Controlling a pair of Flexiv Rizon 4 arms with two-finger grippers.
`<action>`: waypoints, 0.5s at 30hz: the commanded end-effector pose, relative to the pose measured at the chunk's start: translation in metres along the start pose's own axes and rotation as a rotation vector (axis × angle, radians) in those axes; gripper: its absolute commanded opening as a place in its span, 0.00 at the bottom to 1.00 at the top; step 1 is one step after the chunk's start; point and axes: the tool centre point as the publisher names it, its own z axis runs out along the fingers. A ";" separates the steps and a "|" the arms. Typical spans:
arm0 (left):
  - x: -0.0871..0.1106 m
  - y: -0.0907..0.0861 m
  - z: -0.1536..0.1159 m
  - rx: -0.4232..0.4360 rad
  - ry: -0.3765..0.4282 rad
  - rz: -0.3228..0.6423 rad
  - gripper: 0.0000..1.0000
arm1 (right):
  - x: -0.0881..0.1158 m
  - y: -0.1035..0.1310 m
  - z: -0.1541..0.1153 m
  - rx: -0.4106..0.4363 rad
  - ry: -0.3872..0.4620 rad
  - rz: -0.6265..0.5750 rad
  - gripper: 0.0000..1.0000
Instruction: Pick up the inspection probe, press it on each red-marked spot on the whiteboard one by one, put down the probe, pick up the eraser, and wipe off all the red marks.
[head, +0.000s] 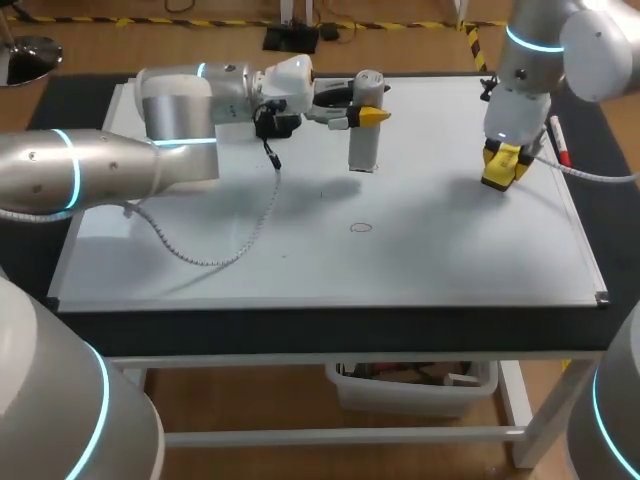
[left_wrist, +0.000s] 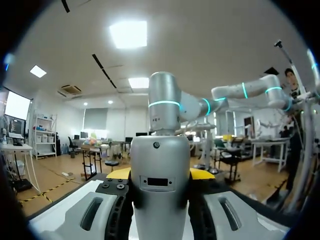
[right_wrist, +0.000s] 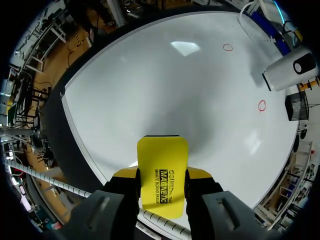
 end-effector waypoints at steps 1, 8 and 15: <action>-0.014 0.009 0.004 0.026 0.098 0.006 0.00 | 0.000 -0.001 -0.001 0.001 0.003 -0.002 0.00; -0.025 0.013 0.005 0.063 0.106 0.019 0.00 | 0.000 -0.001 -0.001 0.001 0.003 -0.002 0.00; -0.032 0.023 0.010 0.054 0.100 0.011 0.00 | 0.000 -0.001 -0.001 0.001 0.003 -0.002 0.00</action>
